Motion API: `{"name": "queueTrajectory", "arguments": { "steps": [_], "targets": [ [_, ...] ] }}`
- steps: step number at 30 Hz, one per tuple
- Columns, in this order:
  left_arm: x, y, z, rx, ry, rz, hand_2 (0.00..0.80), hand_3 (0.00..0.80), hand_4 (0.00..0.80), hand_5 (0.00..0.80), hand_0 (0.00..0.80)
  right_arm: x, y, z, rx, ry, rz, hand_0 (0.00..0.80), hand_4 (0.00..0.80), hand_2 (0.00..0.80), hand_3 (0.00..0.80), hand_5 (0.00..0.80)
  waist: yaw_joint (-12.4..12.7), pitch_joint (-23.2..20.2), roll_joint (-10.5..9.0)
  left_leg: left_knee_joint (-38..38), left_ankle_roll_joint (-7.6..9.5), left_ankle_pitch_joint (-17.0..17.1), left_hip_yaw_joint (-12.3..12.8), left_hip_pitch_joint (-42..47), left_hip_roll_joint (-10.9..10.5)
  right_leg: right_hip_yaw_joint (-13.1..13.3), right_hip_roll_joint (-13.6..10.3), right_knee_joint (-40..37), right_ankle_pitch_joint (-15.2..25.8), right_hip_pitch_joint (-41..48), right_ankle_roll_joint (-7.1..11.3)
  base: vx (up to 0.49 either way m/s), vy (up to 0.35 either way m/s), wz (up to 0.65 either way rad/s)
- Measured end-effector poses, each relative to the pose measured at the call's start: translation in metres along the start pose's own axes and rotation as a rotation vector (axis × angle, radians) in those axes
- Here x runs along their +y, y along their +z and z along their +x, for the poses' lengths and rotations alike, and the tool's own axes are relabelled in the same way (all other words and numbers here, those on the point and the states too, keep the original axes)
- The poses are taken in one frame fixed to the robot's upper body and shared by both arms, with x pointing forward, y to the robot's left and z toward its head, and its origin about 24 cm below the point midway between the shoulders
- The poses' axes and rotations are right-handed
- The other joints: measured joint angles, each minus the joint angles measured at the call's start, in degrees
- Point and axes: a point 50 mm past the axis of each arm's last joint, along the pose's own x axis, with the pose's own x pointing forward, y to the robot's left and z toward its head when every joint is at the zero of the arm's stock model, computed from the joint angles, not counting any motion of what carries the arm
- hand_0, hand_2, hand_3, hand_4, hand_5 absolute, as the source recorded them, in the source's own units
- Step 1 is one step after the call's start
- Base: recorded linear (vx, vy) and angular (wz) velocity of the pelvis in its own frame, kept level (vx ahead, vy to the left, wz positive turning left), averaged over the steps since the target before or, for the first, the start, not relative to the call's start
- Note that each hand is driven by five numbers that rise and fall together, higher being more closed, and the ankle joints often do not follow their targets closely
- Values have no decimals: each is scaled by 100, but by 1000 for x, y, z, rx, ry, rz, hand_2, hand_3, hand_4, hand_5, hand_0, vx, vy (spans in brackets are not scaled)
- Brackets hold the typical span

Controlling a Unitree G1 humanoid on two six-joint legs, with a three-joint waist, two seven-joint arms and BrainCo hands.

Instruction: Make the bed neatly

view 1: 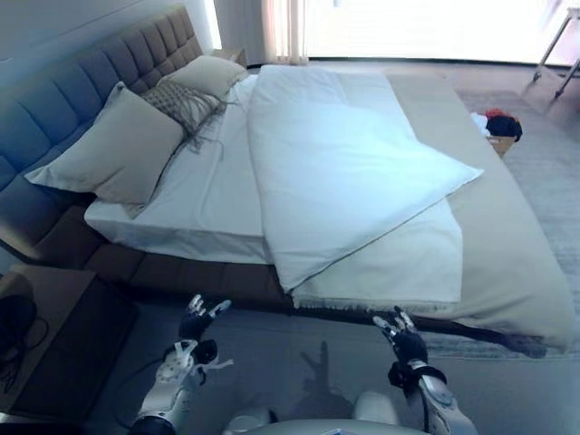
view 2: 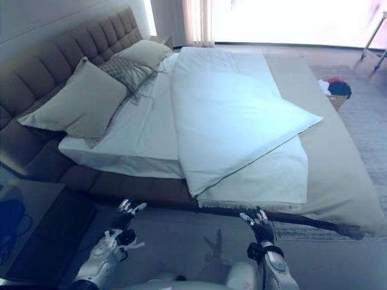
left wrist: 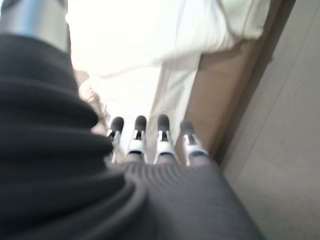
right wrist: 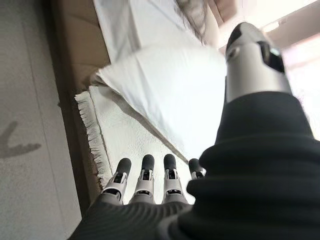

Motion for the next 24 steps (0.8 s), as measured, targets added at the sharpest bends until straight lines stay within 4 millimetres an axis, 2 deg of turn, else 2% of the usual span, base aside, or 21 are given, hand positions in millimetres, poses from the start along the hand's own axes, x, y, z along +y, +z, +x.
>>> {"name": "queueTrajectory", "arguments": {
  "steps": [2, 5, 7, 8, 9, 11, 12, 13, 14, 16, 17, 19, 20, 21, 23, 24],
  "targets": [
    [3, -2, 0, 11, 11, 6, 0, 0, 0, 0, 0, 1, 3, 3, -11, 14, -3, 0, 0, 0, 0, 0, -23, 11, -23, -171, 109, 81, -32, -43, -36, 36, 15, -885, -148, 58, 128, 435, -279, 6],
    [3, -12, -3, 45, 15, -1, 0, 0, 0, 0, 0, 4, 7, 7, -20, 32, -4, 0, 0, 0, 0, 0, -261, 64, -115, -166, 51, 126, -168, -13, -158, 217, -201, -2442, -30, 301, 352, 393, -220, 3],
    [5, -18, -6, 66, 9, 0, 0, 0, 0, 0, 0, 3, 5, 6, -14, 34, -2, 0, 0, 0, 0, 0, -323, 91, -230, -198, -149, 93, -259, 73, -156, 254, -234, -2796, -9, 465, 406, 392, -245, 12],
    [7, -21, -8, 72, 5, 2, 0, 0, 0, 0, 0, 2, 1, 4, 0, 28, 2, 0, 0, 0, 0, 0, -379, 74, -383, -252, -312, 73, -323, 168, -144, 285, -223, -2767, 68, 565, 423, 391, -285, 41],
    [5, -26, -11, 88, -3, -5, 0, 0, 0, 0, 0, -3, -3, 2, 17, 9, 6, 0, 0, 0, 0, 0, -456, 74, -375, -364, -433, 59, -427, 299, -21, 269, -107, -2603, 193, 584, 414, 406, -320, 58],
    [-5, -34, -16, 106, -34, -35, 0, 0, 0, 0, 0, -18, -8, -4, 36, -33, 3, 0, 0, 0, 0, 0, -481, 105, -296, 174, -467, -127, -422, 393, 108, 140, 60, -2334, 234, 678, 252, 441, -394, 44],
    [-11, -40, -21, 119, -50, -61, 0, 0, 0, 0, 0, -30, -8, -8, 46, -48, -27, 0, 0, 0, 0, 0, -492, 61, -99, 266, -413, -362, -318, 396, 296, 108, 286, -2293, 140, 791, 112, 394, -403, 35],
    [-15, -42, -23, 119, -55, -76, 0, 0, 0, 0, 0, -38, -10, -12, 64, -58, -50, 0, 0, 0, 0, 0, -508, -24, 49, 93, -555, -478, -413, 460, 458, 172, 490, -2205, -7, 794, 44, 338, -393, 43],
    [-15, -41, -23, 116, -55, -79, 0, 0, 0, 0, 0, -41, -9, -12, 71, -62, -65, 0, 0, 0, 0, 0, -502, -48, 78, -48, -511, -438, -481, 524, 566, 178, 590, -2009, -162, 729, 8, 319, -394, 32],
    [-10, -43, -25, 120, -41, -88, 0, 0, 0, 0, 0, -41, -7, -11, 76, -58, -74, 0, 0, 0, 0, 0, -450, -87, 87, -111, -577, -349, -499, 552, 777, 183, 796, -1795, -377, 643, -116, 287, -366, 12],
    [-9, -43, -26, 120, -40, -86, 0, 0, 0, 0, 0, -41, -8, -11, 78, -55, -72, 0, 0, 0, 0, 0, -435, -107, 64, -50, -587, -311, -504, 544, 789, 191, 854, -1765, -442, 619, -176, 270, -345, 2],
    [-4, -46, -29, 132, -38, -66, 0, 0, 0, 0, 0, -35, -10, -10, 87, -32, -74, 0, 0, 0, 0, 0, -393, -177, -230, 238, -322, 65, -532, 404, 759, 291, 939, -1793, -515, 621, -296, 226, -328, -7],
    [-3, -48, -29, 139, -40, -56, 0, 0, 0, 0, 0, -32, -8, -8, 82, -22, -71, 0, 0, 0, 0, 0, -394, -253, -380, 405, -254, 271, -530, 281, 716, 341, 945, -1824, -543, 624, -369, 186, -332, -4],
    [-4, -47, -28, 138, -51, -44, 0, 0, 0, 0, 0, -32, -7, -7, 79, -20, -71, 0, 0, 0, 0, 0, -393, -305, -496, 640, -256, 487, -538, 138, 684, 350, 948, -1840, -566, 630, -415, 172, -325, -5],
    [-5, -44, -26, 130, -58, -41, 0, 0, 0, 0, 0, -31, -6, -3, 78, -24, -66, 0, 0, 0, 0, 0, -364, -367, -646, 1152, -450, 954, -512, -135, 707, 361, 992, -1964, -556, 744, -599, 157, -248, -4],
    [-7, -42, -24, 125, -65, -41, 0, 0, 0, 0, 0, -31, -7, -3, 76, -28, -63, 0, 0, 0, 0, 0, -338, -365, -675, 1334, -486, 1138, -512, -225, 736, 337, 1047, -2012, -555, 809, -658, 195, -161, -5]
  ]
}}
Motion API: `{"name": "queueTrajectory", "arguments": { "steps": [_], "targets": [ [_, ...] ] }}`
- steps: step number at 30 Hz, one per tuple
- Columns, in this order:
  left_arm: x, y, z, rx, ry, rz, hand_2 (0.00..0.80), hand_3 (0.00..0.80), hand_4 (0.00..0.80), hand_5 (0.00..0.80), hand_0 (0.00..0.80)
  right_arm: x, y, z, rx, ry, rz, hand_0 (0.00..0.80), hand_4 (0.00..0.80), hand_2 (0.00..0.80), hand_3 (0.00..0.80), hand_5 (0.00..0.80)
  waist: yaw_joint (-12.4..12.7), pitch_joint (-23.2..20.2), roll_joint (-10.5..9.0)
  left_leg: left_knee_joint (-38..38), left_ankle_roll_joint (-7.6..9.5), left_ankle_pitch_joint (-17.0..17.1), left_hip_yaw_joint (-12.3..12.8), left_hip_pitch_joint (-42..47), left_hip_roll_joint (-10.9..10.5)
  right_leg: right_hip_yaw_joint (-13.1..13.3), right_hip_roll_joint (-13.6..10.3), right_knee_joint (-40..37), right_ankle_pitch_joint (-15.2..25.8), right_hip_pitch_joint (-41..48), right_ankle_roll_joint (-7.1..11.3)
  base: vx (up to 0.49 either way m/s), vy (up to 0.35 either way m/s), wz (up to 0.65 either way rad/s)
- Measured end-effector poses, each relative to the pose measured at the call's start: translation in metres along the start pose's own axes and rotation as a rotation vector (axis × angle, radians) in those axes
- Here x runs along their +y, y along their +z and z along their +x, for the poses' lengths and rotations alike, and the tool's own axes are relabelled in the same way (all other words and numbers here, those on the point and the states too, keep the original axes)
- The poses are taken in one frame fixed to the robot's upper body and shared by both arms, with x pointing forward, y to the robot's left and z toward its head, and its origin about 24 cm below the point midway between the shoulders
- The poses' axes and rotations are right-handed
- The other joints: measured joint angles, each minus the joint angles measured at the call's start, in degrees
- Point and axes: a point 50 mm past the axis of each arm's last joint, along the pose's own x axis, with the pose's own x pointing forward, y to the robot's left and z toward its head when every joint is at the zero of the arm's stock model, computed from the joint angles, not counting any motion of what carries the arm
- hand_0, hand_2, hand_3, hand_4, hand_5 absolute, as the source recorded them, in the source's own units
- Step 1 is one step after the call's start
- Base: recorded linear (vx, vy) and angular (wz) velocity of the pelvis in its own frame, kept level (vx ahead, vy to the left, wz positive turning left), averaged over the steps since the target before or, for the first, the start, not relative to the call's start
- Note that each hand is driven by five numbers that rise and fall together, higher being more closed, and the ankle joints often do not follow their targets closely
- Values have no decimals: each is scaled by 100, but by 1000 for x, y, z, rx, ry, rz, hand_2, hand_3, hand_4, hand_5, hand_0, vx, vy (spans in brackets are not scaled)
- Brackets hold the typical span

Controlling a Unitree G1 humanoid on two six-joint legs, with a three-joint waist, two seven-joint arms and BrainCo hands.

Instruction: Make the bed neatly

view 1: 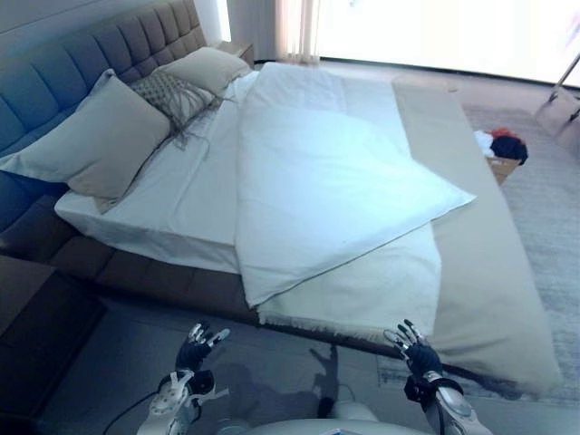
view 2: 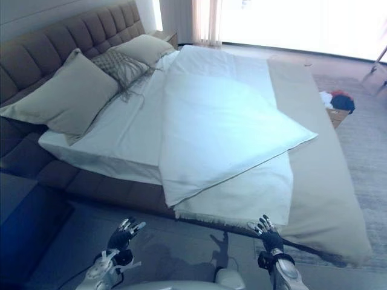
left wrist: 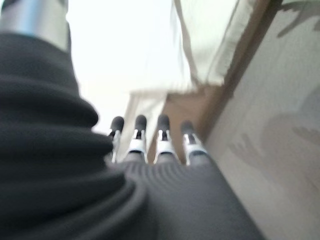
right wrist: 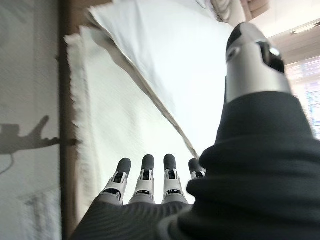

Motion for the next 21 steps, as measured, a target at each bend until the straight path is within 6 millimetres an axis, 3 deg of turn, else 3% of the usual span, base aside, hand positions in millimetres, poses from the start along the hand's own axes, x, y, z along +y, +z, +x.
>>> {"name": "queueTrajectory", "arguments": {
  "steps": [1, 3, 5, 8, 10, 12, 15, 18, 19, 20, 21],
  "targets": [
    [-5, 4, 3, -10, -18, 1, 0, 0, 0, 0, 0, -1, -2, 0, 3, -8, 10, 0, 0, 0, 0, 0, 70, -16, -39, 273, 28, 178, 7, -158, 6, 24, 17, -15, -15, 9, -141, 229, -94, -7],
    [-13, 5, 5, -13, -52, 6, 0, 0, 0, 0, 0, -2, -2, -1, -6, -15, 22, 0, 0, 0, 0, 0, 62, 16, -9, 539, -41, -13, 37, -355, -114, 13, 91, -68, -27, 62, -252, 251, -14, -8],
    [-17, 6, 5, -16, -68, 12, 0, 0, 0, 0, 0, -2, -3, -2, -6, -36, 33, 0, 0, 0, 0, 0, 54, 92, 204, 219, -41, -376, 210, -349, -309, 39, 200, -188, -4, 175, -326, 236, 36, -7],
    [-19, 12, 8, -34, -63, 16, 0, 0, 0, 0, 0, -1, -12, -7, 20, -51, 52, 0, 0, 0, 0, 0, 151, 178, 315, -1013, -38, -484, 281, -434, -554, 201, 288, -352, 44, 203, -358, 335, 75, 2],
    [-19, 10, 8, -30, -62, 12, 0, 0, 0, 0, 0, -2, -13, -8, 22, -50, 46, 0, 0, 0, 0, 0, 302, 302, 395, -1914, -61, -429, 127, -423, -525, 508, 404, -483, 127, 286, -367, 322, 56, -20],
    [-18, 8, 6, -22, -55, 10, 0, 0, 0, 0, 0, -4, -13, -8, 22, -50, 44, 0, 0, 0, 0, 0, 461, 438, 611, -2507, -198, -239, -69, -449, -372, 757, 557, -616, 138, 493, -360, 316, 68, -35],
    [-14, 7, 6, -20, -43, 5, 0, 0, 0, 0, 0, -3, -14, -9, 23, -40, 47, 0, 0, 0, 0, 0, 665, 489, 777, -2432, -220, -255, -143, -578, -315, 972, 555, -595, 26, 561, -270, 335, 116, -49],
    [-15, 4, 5, -11, -43, -3, 0, 0, 0, 0, 0, -7, -20, -14, 39, -38, 42, 0, 0, 0, 0, 0, 673, 420, 956, -2210, -332, -404, -131, -629, -327, 1103, 441, -615, -153, 601, 5, 391, 204, -38],
    [-18, 3, 4, -9, -42, -20, 0, 0, 0, 0, 0, -10, -21, -15, 44, -41, 35, 0, 0, 0, 0, 0, 696, 356, 1119, -2227, -366, -237, -55, -599, -298, 1077, 422, -619, -204, 669, 129, 356, 234, -46],
    [-16, 4, 4, -13, -31, -30, 0, 0, 0, 0, 0, -6, -24, -16, 51, -30, 42, 0, 0, 0, 0, 0, 678, 461, 1094, -2171, -201, 41, 287, -515, -321, 988, 304, -282, -404, 647, 249, 336, 220, -37],
    [-13, 6, 4, -20, -30, -18, 0, 0, 0, 0, 0, -1, -27, -16, 56, -15, 50, 0, 0, 0, 0, 0, 677, 490, 1025, -2116, -61, 150, 445, -453, -388, 880, 170, -28, -579, 699, 332, 372, 230, -34]
  ]
}}
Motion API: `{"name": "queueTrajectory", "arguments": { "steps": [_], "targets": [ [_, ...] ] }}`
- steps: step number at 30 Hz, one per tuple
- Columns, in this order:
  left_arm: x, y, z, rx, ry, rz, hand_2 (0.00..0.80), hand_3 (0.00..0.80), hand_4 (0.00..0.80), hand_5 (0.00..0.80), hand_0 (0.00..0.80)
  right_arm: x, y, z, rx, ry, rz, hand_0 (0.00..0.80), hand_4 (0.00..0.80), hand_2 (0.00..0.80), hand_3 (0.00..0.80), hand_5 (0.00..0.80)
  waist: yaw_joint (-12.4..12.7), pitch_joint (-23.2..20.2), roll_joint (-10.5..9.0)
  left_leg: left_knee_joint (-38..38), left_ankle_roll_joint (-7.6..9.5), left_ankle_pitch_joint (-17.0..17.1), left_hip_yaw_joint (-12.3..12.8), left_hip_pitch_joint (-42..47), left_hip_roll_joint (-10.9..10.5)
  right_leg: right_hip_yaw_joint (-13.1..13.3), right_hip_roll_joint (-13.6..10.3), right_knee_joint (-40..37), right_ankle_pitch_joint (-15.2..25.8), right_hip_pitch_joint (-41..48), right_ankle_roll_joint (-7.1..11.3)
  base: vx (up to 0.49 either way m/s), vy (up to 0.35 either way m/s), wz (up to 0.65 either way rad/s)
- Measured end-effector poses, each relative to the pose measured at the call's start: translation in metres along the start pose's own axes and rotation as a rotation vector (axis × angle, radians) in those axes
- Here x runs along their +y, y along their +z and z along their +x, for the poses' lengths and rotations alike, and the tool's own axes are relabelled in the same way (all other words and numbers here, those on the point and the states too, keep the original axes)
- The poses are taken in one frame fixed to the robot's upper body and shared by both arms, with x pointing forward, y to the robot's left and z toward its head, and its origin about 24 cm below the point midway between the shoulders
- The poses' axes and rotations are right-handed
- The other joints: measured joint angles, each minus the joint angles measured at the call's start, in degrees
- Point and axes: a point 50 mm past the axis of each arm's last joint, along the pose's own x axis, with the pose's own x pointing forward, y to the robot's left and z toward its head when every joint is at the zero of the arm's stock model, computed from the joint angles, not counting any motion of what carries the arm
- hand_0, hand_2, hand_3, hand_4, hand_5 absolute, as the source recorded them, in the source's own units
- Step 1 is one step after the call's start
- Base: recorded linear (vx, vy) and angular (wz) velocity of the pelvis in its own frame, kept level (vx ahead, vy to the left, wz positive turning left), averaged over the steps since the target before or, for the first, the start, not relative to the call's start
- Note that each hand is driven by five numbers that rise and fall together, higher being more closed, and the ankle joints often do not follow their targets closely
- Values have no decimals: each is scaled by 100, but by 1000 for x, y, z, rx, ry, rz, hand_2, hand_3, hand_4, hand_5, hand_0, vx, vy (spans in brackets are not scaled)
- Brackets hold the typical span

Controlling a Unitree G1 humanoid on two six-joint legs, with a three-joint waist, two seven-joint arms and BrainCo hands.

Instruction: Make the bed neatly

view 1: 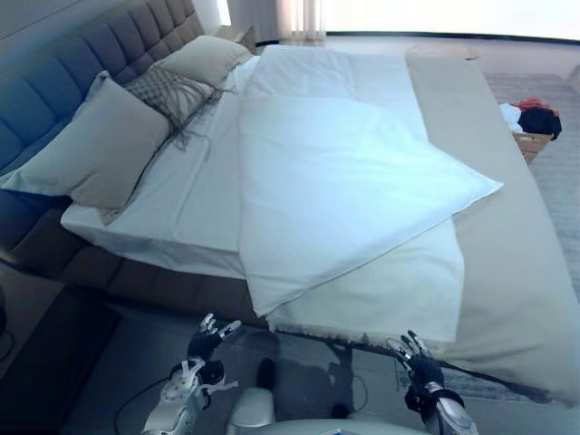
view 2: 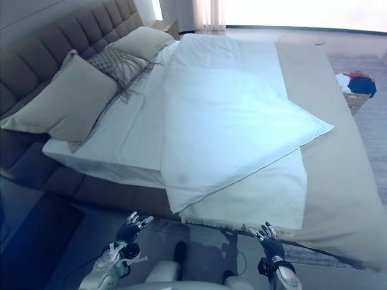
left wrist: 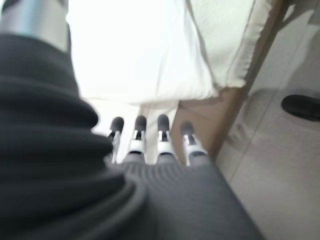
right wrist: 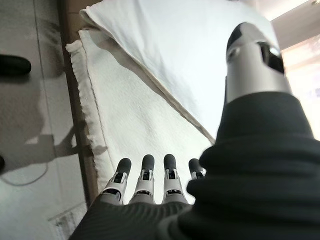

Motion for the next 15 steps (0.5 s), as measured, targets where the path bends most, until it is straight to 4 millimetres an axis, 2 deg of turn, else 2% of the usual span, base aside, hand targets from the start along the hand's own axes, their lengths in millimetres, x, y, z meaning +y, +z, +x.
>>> {"name": "queueTrajectory", "arguments": {
  "steps": [2, 4, 9, 15],
  "targets": [
    [8, 4, -1, -6, 8, 30, 0, 0, 0, 0, 0, 8, -6, -2, 12, 24, 12, 0, 0, 0, 0, 0, 7, -24, -282, -22, 144, -163, 186, 244, -302, -128, -323, 189, -360, 201, 55, 398, 222, -19],
    [11, 10, 2, -18, 13, 47, 0, 0, 0, 0, 0, 12, -1, 2, -4, 11, 19, 0, 0, 0, 0, 0, 10, -60, -435, 78, 258, -294, 256, 329, -503, -203, -561, 39, -397, 375, 208, 303, 183, -7],
    [0, 28, 7, -82, -16, 45, 0, 0, 0, 0, 0, 24, 20, 9, -93, -2, 56, 0, 0, 0, 0, 0, 32, -120, -329, 134, 399, -485, 247, 504, -624, -490, -705, 640, -372, 228, 247, 250, 165, -4],
    [2, 38, 12, -108, 7, 60, 0, 0, 0, 0, 0, 31, 33, 15, -153, -6, 67, 0, 0, 0, 0, 0, 112, -332, -461, 90, 510, -565, 215, 491, -782, -620, -840, 787, -333, 135, 216, 152, 129, 4]
  ]
}}
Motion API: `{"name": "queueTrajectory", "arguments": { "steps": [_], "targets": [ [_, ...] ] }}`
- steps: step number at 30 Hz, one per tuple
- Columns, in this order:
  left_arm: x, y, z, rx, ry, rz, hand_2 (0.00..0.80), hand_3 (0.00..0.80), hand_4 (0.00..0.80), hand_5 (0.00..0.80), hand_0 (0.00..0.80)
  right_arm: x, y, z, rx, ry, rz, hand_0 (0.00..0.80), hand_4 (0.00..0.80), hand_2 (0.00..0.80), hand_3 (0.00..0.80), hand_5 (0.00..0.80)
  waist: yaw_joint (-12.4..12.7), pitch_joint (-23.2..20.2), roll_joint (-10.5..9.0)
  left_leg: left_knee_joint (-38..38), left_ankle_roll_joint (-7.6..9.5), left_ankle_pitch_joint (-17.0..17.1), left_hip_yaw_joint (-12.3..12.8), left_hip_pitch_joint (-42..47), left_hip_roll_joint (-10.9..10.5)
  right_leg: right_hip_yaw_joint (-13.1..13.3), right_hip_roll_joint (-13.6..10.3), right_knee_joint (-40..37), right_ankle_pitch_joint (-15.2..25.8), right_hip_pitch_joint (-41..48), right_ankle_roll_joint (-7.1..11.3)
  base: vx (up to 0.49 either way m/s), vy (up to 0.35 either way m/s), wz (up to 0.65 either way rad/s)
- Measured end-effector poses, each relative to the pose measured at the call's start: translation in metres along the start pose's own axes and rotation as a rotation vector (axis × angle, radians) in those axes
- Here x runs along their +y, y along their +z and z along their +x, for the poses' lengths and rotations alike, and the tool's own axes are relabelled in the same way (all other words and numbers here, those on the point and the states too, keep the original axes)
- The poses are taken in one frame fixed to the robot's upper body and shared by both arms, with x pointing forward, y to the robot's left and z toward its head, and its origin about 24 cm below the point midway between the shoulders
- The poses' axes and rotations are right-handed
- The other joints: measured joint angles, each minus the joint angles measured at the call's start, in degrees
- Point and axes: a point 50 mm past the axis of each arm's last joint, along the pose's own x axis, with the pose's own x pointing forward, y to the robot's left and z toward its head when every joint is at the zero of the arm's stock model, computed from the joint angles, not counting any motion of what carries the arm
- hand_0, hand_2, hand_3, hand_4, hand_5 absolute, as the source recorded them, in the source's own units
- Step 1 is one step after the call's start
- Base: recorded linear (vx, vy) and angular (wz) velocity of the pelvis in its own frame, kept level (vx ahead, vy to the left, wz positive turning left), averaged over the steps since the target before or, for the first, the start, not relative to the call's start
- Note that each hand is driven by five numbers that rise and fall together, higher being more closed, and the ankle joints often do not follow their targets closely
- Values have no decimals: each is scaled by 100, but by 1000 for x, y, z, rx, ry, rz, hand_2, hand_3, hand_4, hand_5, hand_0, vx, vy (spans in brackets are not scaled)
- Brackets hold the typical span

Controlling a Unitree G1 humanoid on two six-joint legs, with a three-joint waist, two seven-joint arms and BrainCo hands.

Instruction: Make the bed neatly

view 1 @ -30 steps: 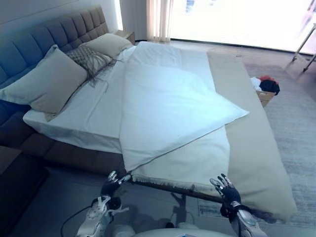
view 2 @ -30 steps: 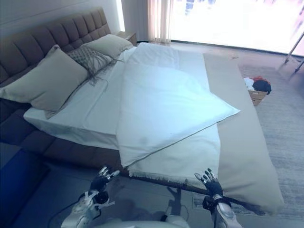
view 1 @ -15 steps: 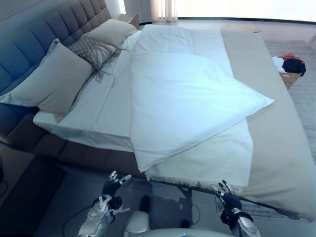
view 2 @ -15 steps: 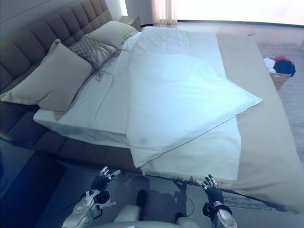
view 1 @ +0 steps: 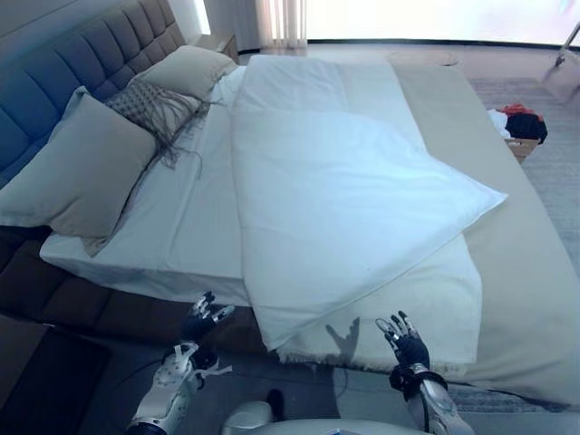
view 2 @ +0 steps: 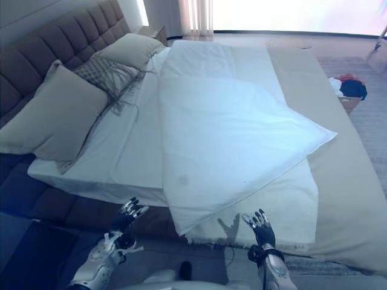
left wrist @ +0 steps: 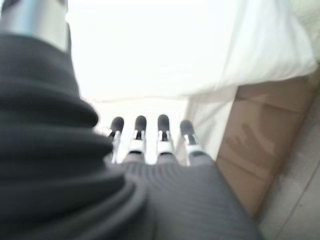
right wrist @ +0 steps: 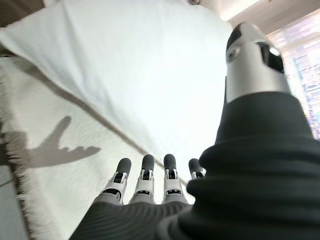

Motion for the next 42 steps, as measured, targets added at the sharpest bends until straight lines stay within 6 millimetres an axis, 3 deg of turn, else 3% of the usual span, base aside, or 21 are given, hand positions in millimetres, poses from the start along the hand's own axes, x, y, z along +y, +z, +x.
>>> {"name": "queueTrajectory", "arguments": {
  "steps": [3, 7, 9, 11, 15, 19, 21, 22, 24, 26, 30, 32, 35, 36, 40, 42],
  "targets": [
    [-4, 5, 5, -15, -9, 4, 0, 0, 0, 0, 0, 3, 7, 6, -22, -10, 0, 0, 0, 0, 0, 0, 57, -149, 12, 126, 89, -83, -58, -139, -88, -9, -43, 223, 53, -168, -16, 115, 167, 8],
    [-7, 4, 6, -11, -18, 19, 0, 0, 0, 0, 0, 4, 9, 7, -28, -23, 1, 0, 0, 0, 0, 0, 4, -245, 251, 125, 245, -98, -222, -51, -16, 55, -4, 1605, 660, -856, -21, 134, 126, 17],
    [-3, 3, 4, -4, -5, 30, 0, 0, 0, 0, 0, 4, 3, 4, -10, -22, 0, 0, 0, 0, 0, 0, -19, -276, 242, 23, 284, -92, -268, 75, -36, 33, -82, 2012, 721, -1069, -38, 157, -90, 19],
    [5, 2, 1, 3, 10, 51, 0, 0, 0, 0, 0, 5, 2, 3, -3, -9, -2, 0, 0, 0, 0, 0, -122, -308, 141, -75, 315, -78, -280, 122, -43, -25, -96, 1863, 603, -1272, -50, 160, -154, 7],
    [7, 0, 0, 11, 17, 57, 0, 0, 0, 0, 0, 1, 1, 5, 5, -13, -4, 0, 0, 0, 0, 0, -385, -279, 66, -201, 305, -75, -210, 241, -42, -117, -213, 316, 637, -1451, 142, 142, -206, -7],
    [8, -7, -5, 30, 24, 49, 0, 0, 0, 0, 0, -1, -5, 4, 46, -16, 12, 0, 0, 0, 0, 0, -465, -263, -84, -384, 127, -164, -93, 545, 17, -132, -267, -710, 1142, -1365, 263, 139, -218, -17],
    [14, -13, -9, 47, 47, 44, 0, 0, 0, 0, 0, -3, -14, 3, 80, -36, 36, 0, 0, 0, 0, 0, -464, -280, -254, -411, -78, -250, -79, 710, 42, -128, -245, -1059, 1399, -1195, 267, 102, -216, -7],
    [13, -20, -12, 69, 60, 30, 0, 0, 0, 0, 0, -8, -19, 1, 103, -56, 44, 0, 0, 0, 0, 0, -484, -314, -234, -375, -187, -318, -117, 762, 187, -171, -97, -1132, 1568, -1092, 243, 101, -207, 1],
    [11, -28, -16, 91, 64, 11, 0, 0, 0, 0, 0, -14, -21, 0, 121, -68, 73, 0, 0, 0, 0, 0, -535, -302, -18, -309, -381, -398, -150, 821, 534, -291, 267, -1353, 1566, -895, 58, 111, -168, -1],
    [11, -31, -16, 99, 73, -2, 0, 0, 0, 0, 0, -13, -17, 3, 115, -54, 98, 0, 0, 0, 0, 0, -552, -258, 103, -176, -460, -448, -152, 812, 743, -327, 519, -1502, 1610, -772, -108, 110, -63, -11],
    [11, -29, -13, 92, 84, -17, 0, 0, 0, 0, 0, -9, -6, 11, 92, -39, 129, 0, 0, 0, 0, 0, -536, -138, 38, 431, -474, -581, -236, 577, 868, -357, 654, -1600, 1522, -578, -273, 38, 153, -1],
    [2, -18, -2, 51, 58, -24, 0, 0, 0, 0, 0, -15, 7, 18, 52, -57, 154, 0, 0, 0, 0, 0, -479, -3, 165, 624, -573, -651, -513, 309, 904, -408, 651, -1569, 1544, -681, -280, -105, 218, 20],
    [-9, 1, 11, -9, -3, -26, 0, 0, 0, 0, 0, -20, 24, 32, -16, -103, 251, 0, 0, 0, 0, 0, -377, 195, 327, 481, -624, -709, -439, 103, 819, -509, 499, -1317, 1540, -1062, -194, 61, 193, 20],
    [-8, 4, 12, -17, -7, -20, 0, 0, 0, 0, 0, -17, 26, 34, -31, -105, 310, 0, 0, 0, 0, 0, -385, 270, 283, 396, -589, -627, -388, 114, 727, -526, 381, -1167, 1486, -1140, -131, 188, 99, 26],
    [1, 0, 8, 5, -4, 20, 0, 0, 0, 0, 0, -19, 12, 30, -6, -122, 482, 0, 0, 0, 0, 0, -405, 387, 164, 427, -535, -579, 156, 125, 644, -599, -74, -617, 1185, -1375, 52, 89, -128, 19],
    [5, 3, 8, 0, -8, 53, 0, 0, 0, 0, 0, -25, 7, 33, 6, -115, 529, 0, 0, 0, 0, 0, -418, 465, 98, 493, -524, -588, 146, -4, 578, -447, -176, -551, 1219, -1541, 139, -193, -221, 2]
  ]
}}
